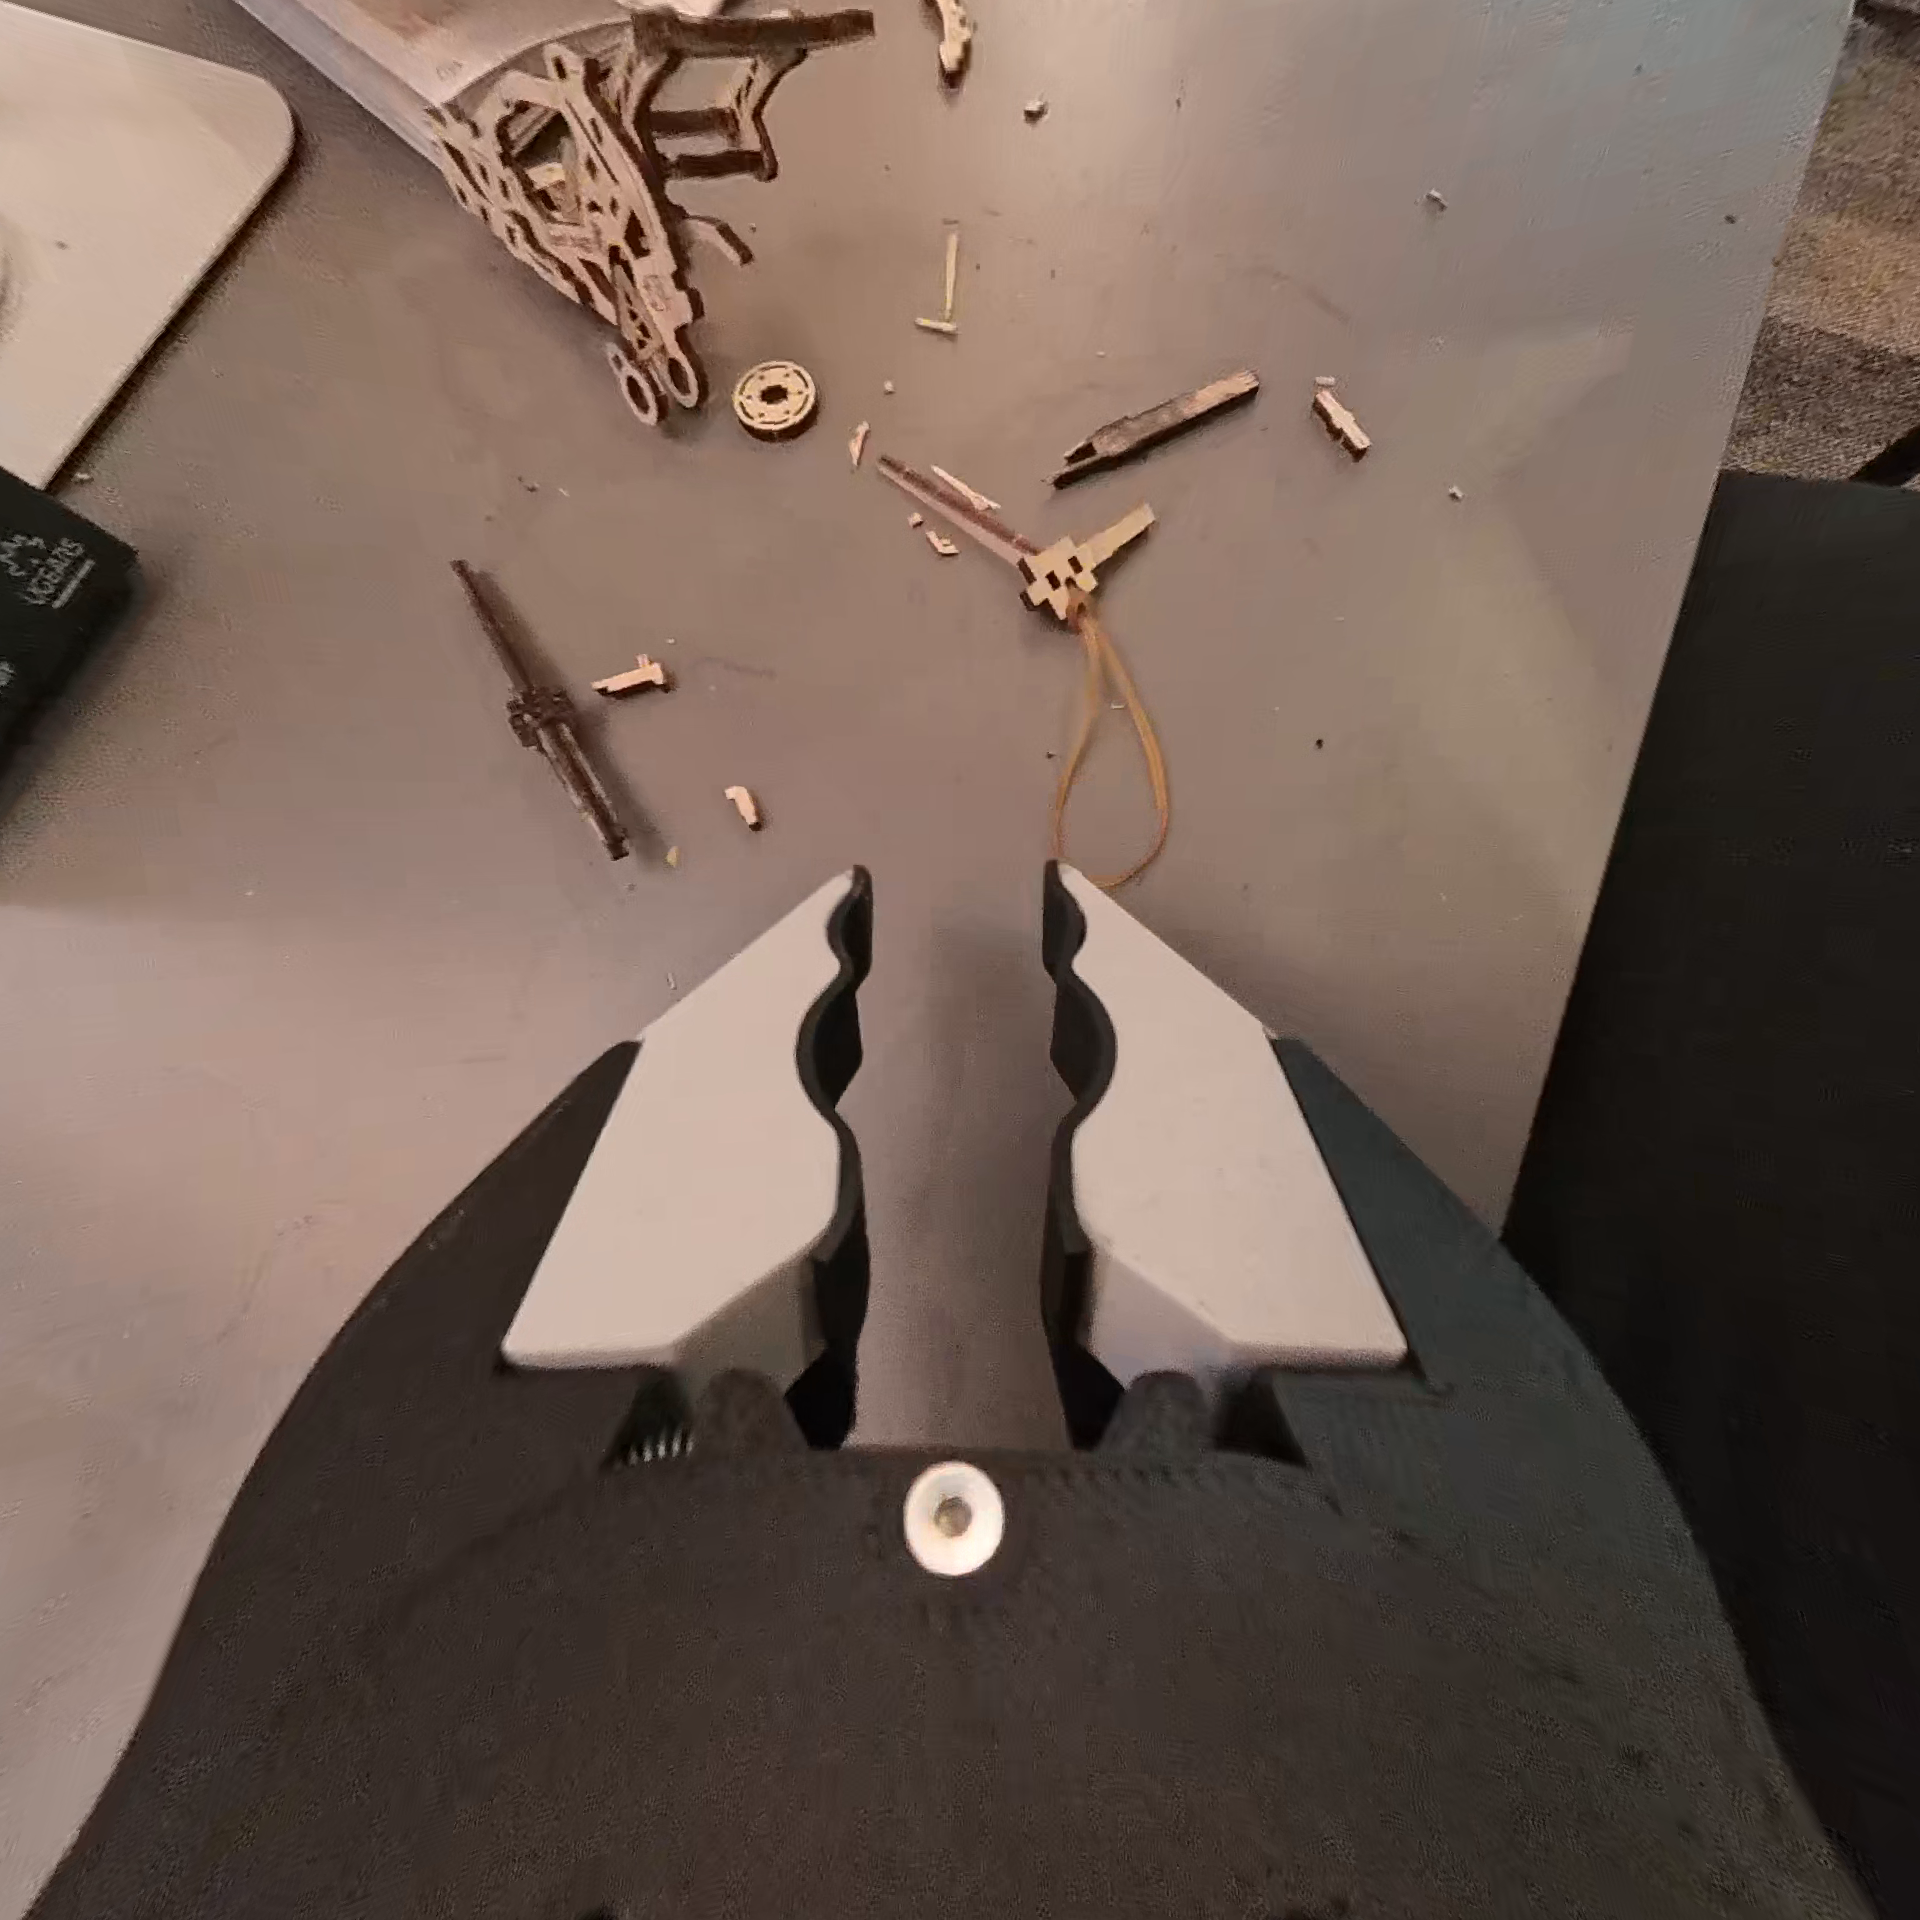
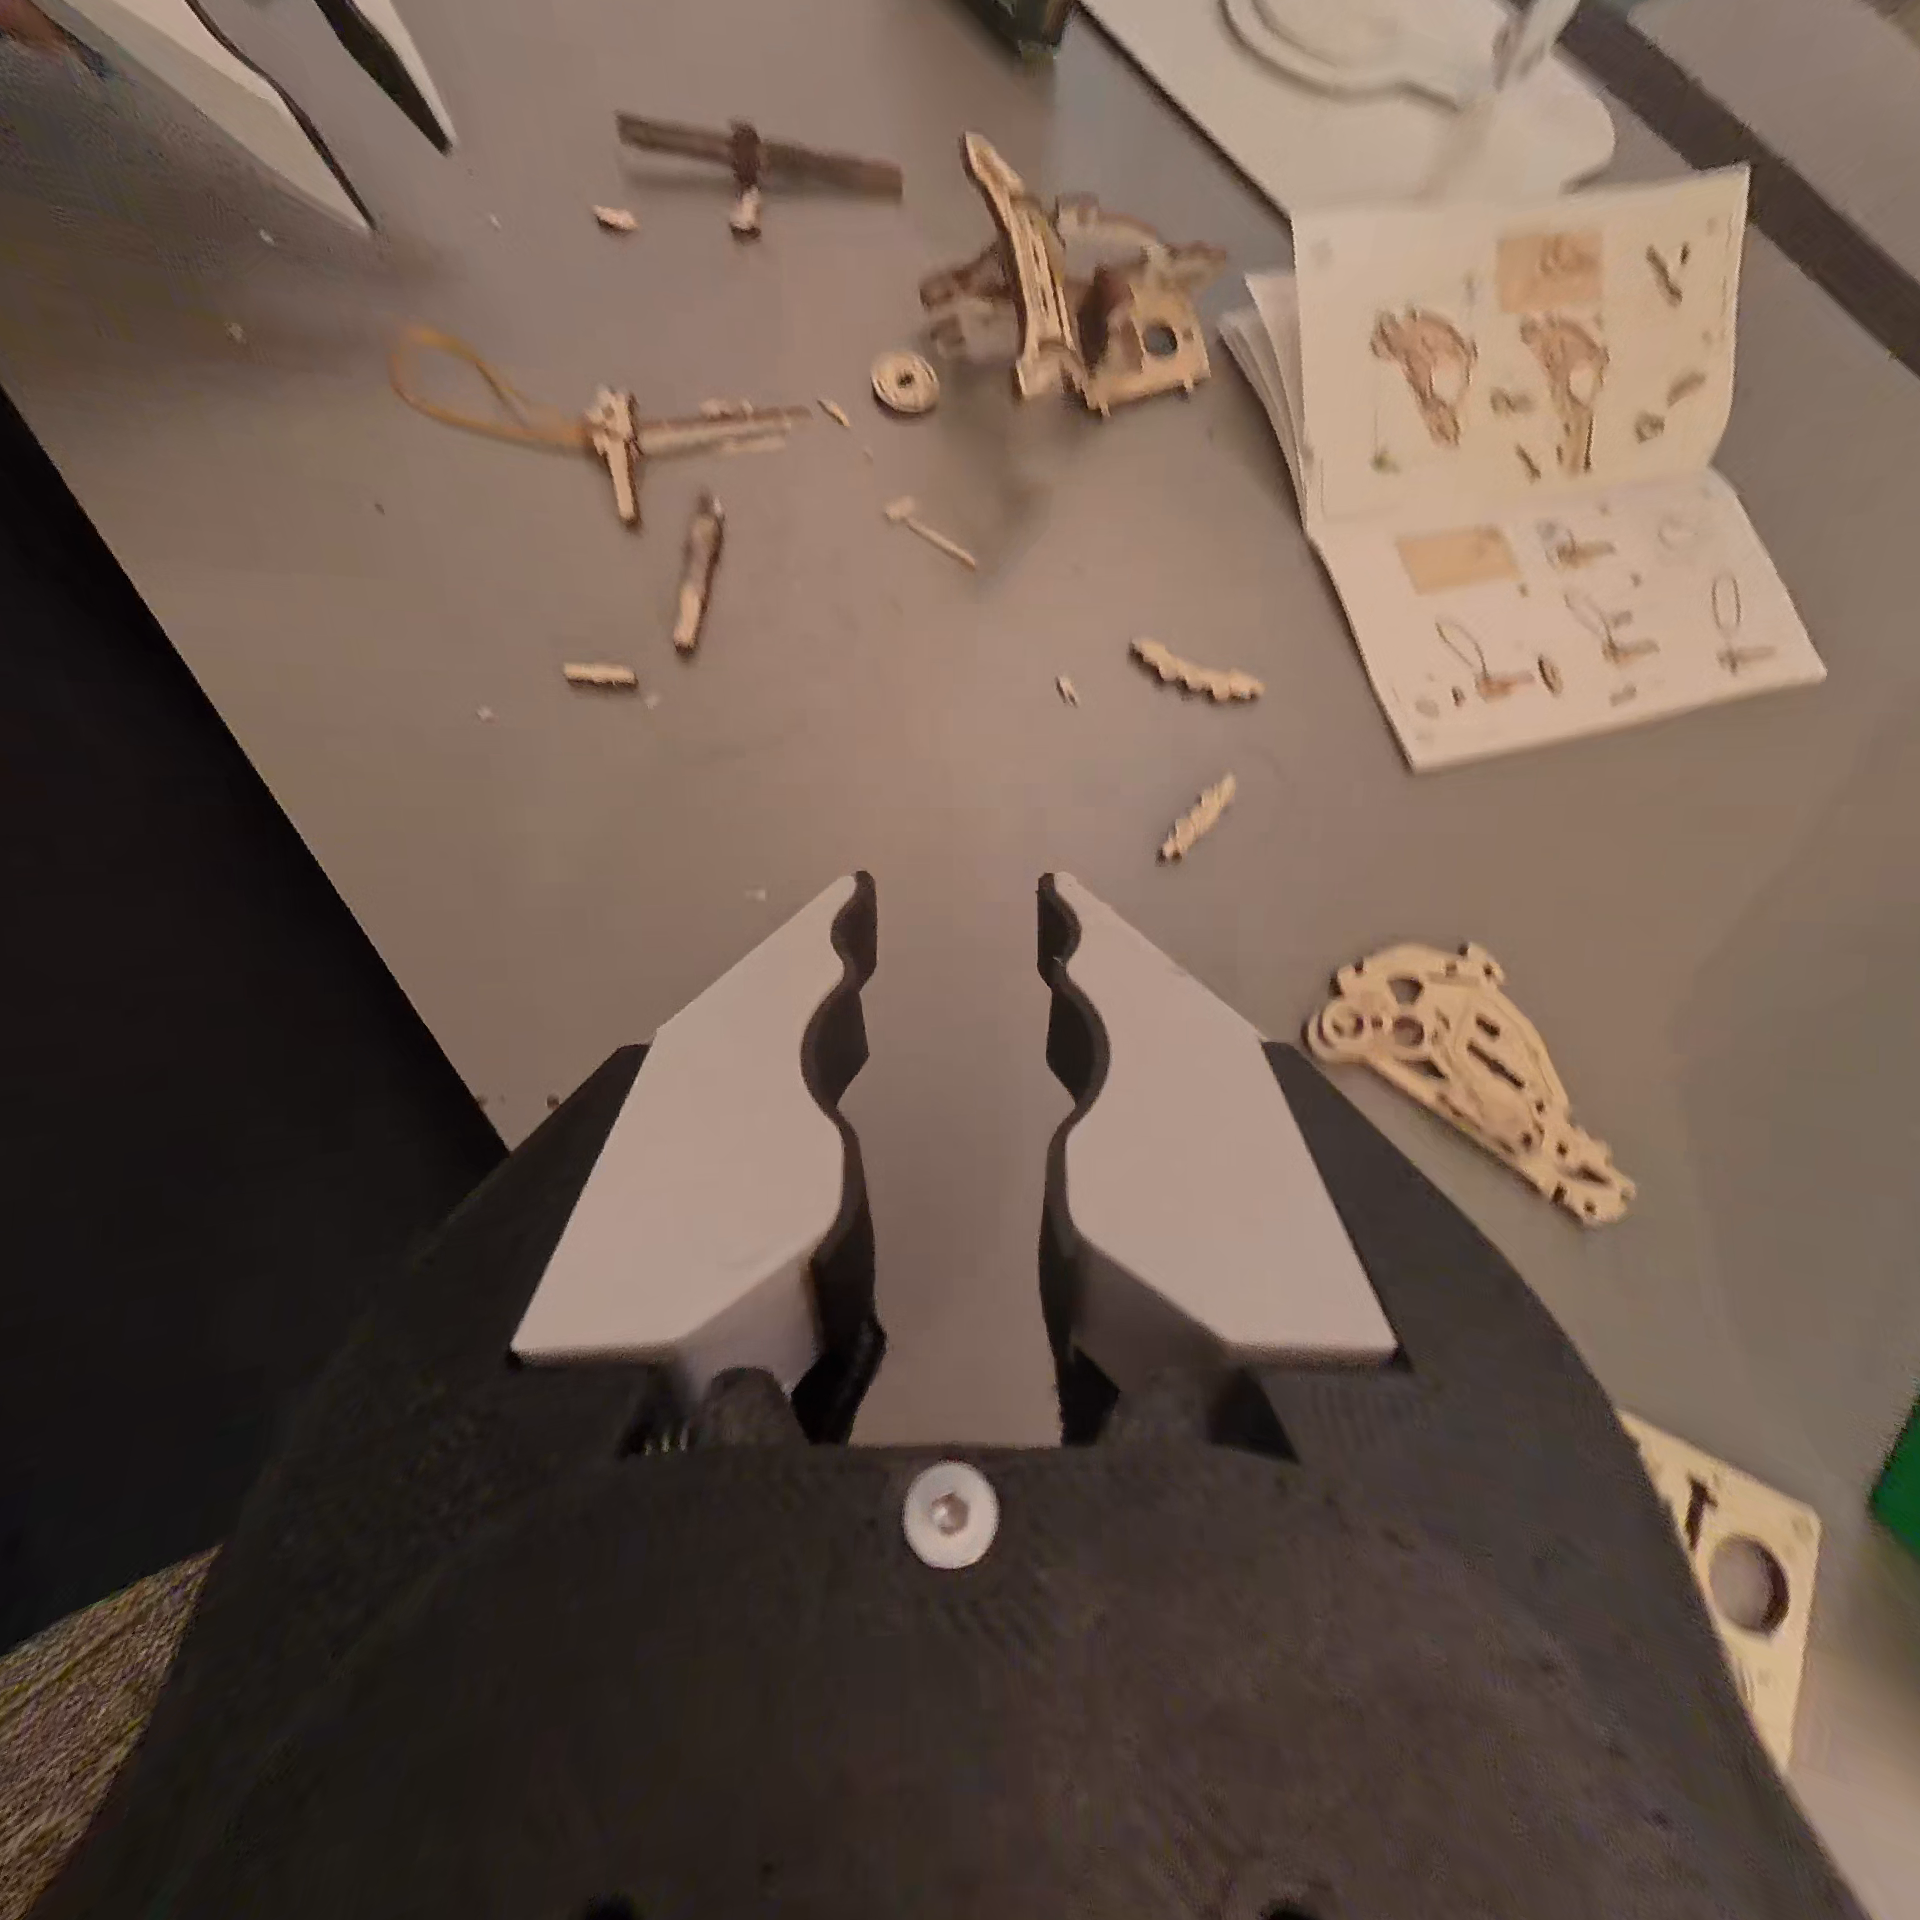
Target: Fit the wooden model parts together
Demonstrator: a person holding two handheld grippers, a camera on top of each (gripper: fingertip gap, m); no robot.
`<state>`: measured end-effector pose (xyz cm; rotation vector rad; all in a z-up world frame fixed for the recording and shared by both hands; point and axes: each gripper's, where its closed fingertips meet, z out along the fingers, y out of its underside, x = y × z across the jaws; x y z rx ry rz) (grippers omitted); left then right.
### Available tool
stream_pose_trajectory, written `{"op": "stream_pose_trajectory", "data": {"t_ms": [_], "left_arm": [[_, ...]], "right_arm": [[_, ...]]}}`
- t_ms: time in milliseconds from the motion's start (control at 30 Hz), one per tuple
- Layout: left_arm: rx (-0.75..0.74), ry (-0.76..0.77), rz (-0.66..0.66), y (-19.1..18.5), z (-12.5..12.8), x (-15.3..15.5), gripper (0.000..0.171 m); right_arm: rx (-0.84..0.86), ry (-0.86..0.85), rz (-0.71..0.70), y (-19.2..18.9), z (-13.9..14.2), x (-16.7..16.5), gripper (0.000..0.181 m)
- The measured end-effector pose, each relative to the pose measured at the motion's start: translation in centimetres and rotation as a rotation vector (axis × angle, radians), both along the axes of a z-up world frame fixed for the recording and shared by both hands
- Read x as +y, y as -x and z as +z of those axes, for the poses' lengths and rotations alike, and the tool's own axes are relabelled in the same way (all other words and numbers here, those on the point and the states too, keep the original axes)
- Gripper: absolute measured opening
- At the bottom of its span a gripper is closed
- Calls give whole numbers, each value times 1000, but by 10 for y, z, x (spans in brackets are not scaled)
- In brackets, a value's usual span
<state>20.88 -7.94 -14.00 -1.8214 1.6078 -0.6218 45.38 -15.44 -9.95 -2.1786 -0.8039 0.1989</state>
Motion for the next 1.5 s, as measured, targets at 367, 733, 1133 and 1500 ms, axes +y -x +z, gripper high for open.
{"op": "stream_pose_trajectory", "data": {"t_ms": [367,733,1133,1500], "left_arm": [[8,-19,1,-10,-6,5,31],[58,-50,71,-3,-16,39,28],[121,-247,-45,-33,-6,63,27],[285,-195,-170,-41,-19,83,21]], "right_arm": [[16,89,-4,15,-29,-14,31],[110,73,96,67,-28,12,29],[117,73,148,92,-35,25,26],[154,80,178,103,-38,30,26]]}}
